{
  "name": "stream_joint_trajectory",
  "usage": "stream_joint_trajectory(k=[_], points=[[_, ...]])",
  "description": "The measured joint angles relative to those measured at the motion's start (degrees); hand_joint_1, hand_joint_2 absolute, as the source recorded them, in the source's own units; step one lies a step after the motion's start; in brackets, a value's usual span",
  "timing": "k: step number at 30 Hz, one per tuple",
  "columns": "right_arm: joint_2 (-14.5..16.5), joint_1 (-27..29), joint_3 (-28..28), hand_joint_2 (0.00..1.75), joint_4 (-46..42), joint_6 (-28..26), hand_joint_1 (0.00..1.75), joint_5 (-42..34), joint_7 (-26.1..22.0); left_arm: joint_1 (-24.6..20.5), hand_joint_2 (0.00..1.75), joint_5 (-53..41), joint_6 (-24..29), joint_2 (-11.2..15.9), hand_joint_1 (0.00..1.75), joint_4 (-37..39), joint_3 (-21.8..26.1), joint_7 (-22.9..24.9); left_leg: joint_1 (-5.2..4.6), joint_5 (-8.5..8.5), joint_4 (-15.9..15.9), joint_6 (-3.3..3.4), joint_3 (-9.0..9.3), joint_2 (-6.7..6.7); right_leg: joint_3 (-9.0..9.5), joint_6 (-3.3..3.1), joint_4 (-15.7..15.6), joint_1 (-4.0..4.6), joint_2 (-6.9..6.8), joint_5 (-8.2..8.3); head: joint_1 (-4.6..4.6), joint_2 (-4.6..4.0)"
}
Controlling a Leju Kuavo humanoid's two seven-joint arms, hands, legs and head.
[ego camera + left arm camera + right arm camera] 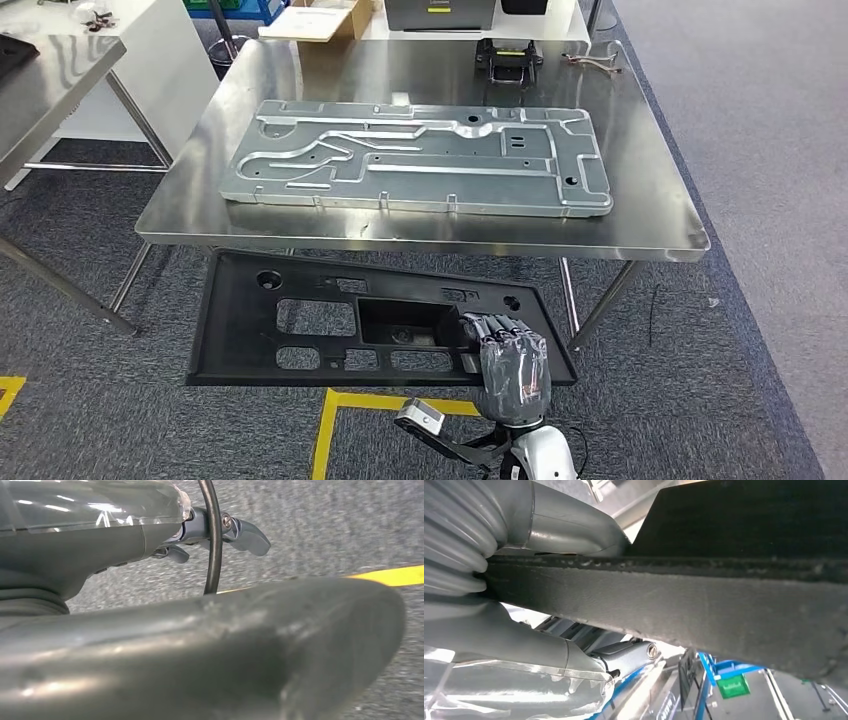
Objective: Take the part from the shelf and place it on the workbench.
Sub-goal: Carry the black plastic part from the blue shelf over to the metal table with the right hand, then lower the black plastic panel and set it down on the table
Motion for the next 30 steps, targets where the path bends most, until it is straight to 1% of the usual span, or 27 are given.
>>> stream_joint_trajectory(k=[1, 2, 3, 5, 6, 7, 8, 9, 10, 11, 12, 13, 14, 15, 16, 17, 18, 19, 21, 22, 24, 25, 26, 27, 28, 29, 30], points=[[0.0, -0.2, 0.0, 1.75, 0.1, 0.0, 1.75, 1.0, 0.8, 0.0, 0.0, -0.1, 0.0, 0.0, 0.0, 0.0, 0.0, 0.1, -0.12, 2.91, -2.6, 0.26, 0.34, 0.08, 0.58, 0.3, 0.0, 0.09, 0.07, -0.64, 0.0, 0.0], [0.0, -0.7, 0.2, 1.75, 0.2, 0.0, 1.75, 2.3, 1.9, 0.1, 0.0, -0.2, -0.1, 0.1, 0.0, 0.1, 0.0, 0.1, -0.26, 5.09, -4.2, 0.55, 0.6, 0.14, 0.99, 0.67, 0.0, 0.18, 0.14, -1.23, 0.01, 0.0], [-0.3, -1.3, 0.5, 1.75, 0.5, 0.0, 1.75, 3.8, 3.5, 0.1, 0.0, -0.3, -0.2, 0.2, 0.0, 0.2, -0.1, 0.2, -0.36, 5.99, -4.7, 0.86, 0.75, 0.16, 1.29, 1.1, 0.2, 0.28, 0.24, -1.44, 0.01, 0.0], [-1.7, -3.4, 1.8, 1.75, 1.4, 0.0, 1.75, 6.1, 7.2, -0.1, 0.0, -0.7, -0.3, 0.2, 0.0, 0.3, -0.4, 0.4, -0.33, 5.8, -5.1, 1.6, 1.69, 0.05, 1.36, 1.85, 1.2, 0.26, 0.27, -1.24, 0.01, 0.0], [-2.6, -4.7, 2.6, 1.75, 1.9, 0.1, 1.75, 6.6, 9.0, -0.2, 0.0, -0.8, -0.3, 0.3, 0.0, 0.3, -0.6, 0.4, -0.25, 5.62, -5.5, 2.02, 2.32, 0.0, 0.83, 2.13, 2.7, 0.24, 0.19, -0.84, 0.01, 0.0], [-3.8, -6.0, 3.7, 1.75, 2.4, 0.2, 1.75, 6.8, 10.9, -0.4, 0.0, -0.9, -0.4, 0.3, 0.0, 0.4, -0.8, 0.5, -0.21, 5.4, -5.8, 2.42, 2.97, -0.06, -0.42, 2.34, 5.0, 0.21, 0.1, -0.85, 0.0, 0.0], [-5.0, -7.2, 4.7, 1.75, 2.9, 0.3, 1.75, 6.9, 12.9, -0.6, 0.0, -1.0, -0.5, 0.4, 0.0, 0.4, -1.0, 0.5, -0.2, 5.13, -6.0, 2.75, 3.52, -0.1, -2.39, 2.54, 8.0, 0.18, 0.02, -1.42, 0.01, 0.0], [-6.2, -8.1, 5.7, 1.75, 3.4, 0.4, 1.75, 7.0, 14.9, -0.7, 0.0, -1.0, -0.5, 0.4, 0.0, 0.5, -1.2, 0.6, -0.25, 4.74, -6.1, 2.99, 3.94, -0.16, -4.8, 2.69, 11.1, 0.21, -0.01, -2.61, 0.01, 0.0], [-7.4, -8.9, 6.7, 1.75, 3.8, 0.5, 1.75, 7.0, 16.7, -0.8, 0.0, -1.0, -0.6, 0.5, 0.0, 0.5, -1.3, 0.6, -0.31, 4.3, -6.1, 3.14, 4.35, -0.25, -7.28, 2.77, 13.9, 0.22, -0.01, -4.3, 0.01, 0.0], [-8.5, -9.4, 7.6, 1.75, 4.2, 0.6, 1.75, 7.1, 17.9, -0.7, 0.0, -1.0, -0.6, 0.6, 0.0, 0.5, -1.4, 0.6, -0.41, 3.77, -6.1, 3.21, 4.87, -0.33, -9.32, 2.77, 15.5, 0.23, -0.01, -5.76, 0.01, 0.0], [-9.4, -9.8, 8.4, 1.75, 4.6, 0.6, 1.75, 7.1, 18.6, -0.7, 0.0, -1.1, -0.6, 0.6, 0.0, 0.5, -1.4, 0.6, -0.52, 3.19, -6.1, 3.25, 5.54, -0.42, -10.6, 2.65, 15.6, 0.26, -0.01, -6.37, 0.01, 0.0], [-10.1, -10.1, 9.1, 1.75, 4.9, 0.7, 1.75, 7.1, 19.0, -0.6, 0.0, -1.1, -0.6, 0.7, 0.0, 0.5, -1.4, 0.6, -0.65, 2.57, -6.1, 3.26, 6.35, -0.5, -11.11, 2.39, 14.2, 0.35, -0.01, -5.75, 0.01, 0.0], [-10.8, -10.4, 9.7, 1.75, 5.2, 0.7, 1.75, 7.1, 19.1, -0.6, 0.0, -1.1, -0.6, 0.7, 0.0, 0.5, -1.5, 0.6, -0.8, 1.9, -6.1, 3.23, 7.23, -0.56, -10.94, 1.99, 11.4, 0.52, -0.01, -3.61, 0.01, 0.0], [-11.3, -10.6, 10.2, 1.75, 5.4, 0.7, 1.75, 7.1, 19.2, -0.6, 0.0, -1.1, -0.6, 0.7, 0.0, 0.6, -1.5, 0.6, -0.89, 1.23, -6.1, 3.17, 7.95, -0.62, -10.51, 1.37, 7.8, 0.8, -0.02, 0.01, 0.02, 0.0], [-11.7, -10.8, 10.6, 1.75, 5.7, 0.7, 1.75, 7.1, 19.2, -0.6, 0.0, -1.1, -0.6, 0.7, 0.0, 0.8, -1.5, 0.6, -1.02, 0.59, -6.1, 3.01, 8.6, -0.77, -10.12, 0.8, 4.9, 1.12, 0.07, 3.07, 0.0, 0.0], [-12.2, -11.0, 11.0, 1.75, 5.9, 0.7, 1.75, 7.1, 19.3, -0.7, 0.0, -1.1, -0.7, 0.7, 0.0, 0.9, -1.5, 0.6, -1.08, -0.03, -6.2, 2.75, 9.0, -0.88, -9.8, 0.33, 2.8, 1.39, 0.11, 5.43, 0.01, 0.0], [-12.5, -11.2, 11.2, 1.75, 6.0, 0.7, 1.75, 7.1, 19.4, -0.8, 0.0, -1.1, -0.7, 0.7, 0.0, 1.0, -1.5, 0.6, -1.09, -0.4, -6.1, 2.45, 9.39, -0.94, -9.59, -0.03, 1.6, 1.58, 0.18, 6.66, 0.02, 0.0], [-12.8, -11.4, 11.5, 1.75, 6.1, 0.8, 1.75, 7.1, 19.8, -0.9, 0.0, -1.1, -0.8, 0.7, 0.0, 1.1, -1.6, 0.6, -1.14, -0.51, -6.0, 2.07, 9.82, -1.0, -9.26, -0.26, 1.3, 1.66, 0.24, 6.31, 0.03, 0.0], [-13.2, -11.7, 11.9, 1.75, 6.0, 0.9, 1.75, 7.1, 20.9, -1.0, 0.0, -1.1, -0.8, 0.9, 0.0, 1.1, -1.6, 0.6, -1.13, -0.23, -4.9, 1.54, 9.97, -0.77, -7.73, -0.75, 0.2, 1.35, 0.24, 6.08, 0.08, 0.0], [-13.5, -12.0, 12.2, 1.75, 6.0, 1.1, 1.75, 7.1, 21.7, -1.1, 0.0, -1.1, -0.8, 1.0, 0.0, 1.1, -1.6, 0.6, -1.08, -0.02, -3.1, 1.3, 9.09, -0.65, -6.77, -0.97, -0.2, 1.15, 0.19, 5.88, 0.07, 0.0], [-14.3, -12.6, 12.6, 1.75, 5.9, 1.8, 1.75, 7.1, 23.0, -1.3, 0.0, -1.1, -0.9, 1.1, 0.0, 1.2, -1.7, 0.5, -0.81, -1.02, 3.3, 0.78, 5.26, -0.35, -5.09, -1.12, -0.9, 0.87, 0.11, 5.15, 0.06, 0.0], [-14.8, -12.8, 12.8, 1.75, 5.9, 2.3, 1.75, 7.1, 23.5, -1.3, 0.0, -1.1, -0.9, 1.1, 0.0, 1.3, -1.7, 0.5, -0.6, -2.49, 6.6, 0.46, 2.83, -0.27, -4.4, -1.12, -1.0, 0.76, 0.07, 4.59, 0.05, 0.0], [-15.2, -12.9, 13.0, 1.75, 5.8, 2.8, 1.75, 7.1, 23.8, -1.1, 0.0, -1.1, -0.9, 1.1, 0.0, 1.3, -1.8, 0.4, -0.39, -4.23, 8.8, 0.13, 0.75, -0.21, -3.68, -1.04, -1.0, 0.68, 0.1, 3.95, 0.05, 0.0], [-15.7, -12.9, 13.2, 1.75, 5.8, 3.4, 1.75, 7.1, 24.2, -1.0, 0.0, -1.1, -0.9, 1.2, 0.0, 1.3, -1.8, 0.4, -0.22, -5.47, 9.4, -0.17, -0.66, -0.16, -2.86, -0.95, -1.0, 0.61, 0.16, 3.28, 0.05, 0.0], [-16.2, -12.9, 13.4, 1.75, 5.8, 3.9, 1.75, 7.1, 24.6, -0.9, 0.0, -1.1, -0.9, 1.2, 0.0, 1.3, -1.8, 0.3, -0.07, -5.53, 8.3, -0.43, -1.33, -0.14, -1.94, -0.81, -1.0, 0.54, 0.23, 2.57, 0.05, 0.0], [-16.6, -13.0, 13.6, 1.75, 5.8, 4.3, 1.75, 7.1, 25.0, -0.8, 0.0, -1.1, -0.9, 1.3, 0.0, 1.3, -1.8, 0.3, 0.02, -3.97, 5.7, -0.59, -1.33, -0.11, -0.94, -0.63, -1.0, 0.46, 0.26, 1.81, 0.05, 0.0], [-17.0, -13.1, 13.9, 1.75, 5.7, 4.6, 1.75, 7.1, 25.3, -0.8, 0.0, -1.1, -0.9, 1.3, 0.0, 1.3, -1.8, 0.2, 0.08, -0.71, 2.1, -0.61, -0.93, -0.05, -0.1, -0.41, -1.0, 0.4, 0.26, 1.06, 0.05, 0.0]])
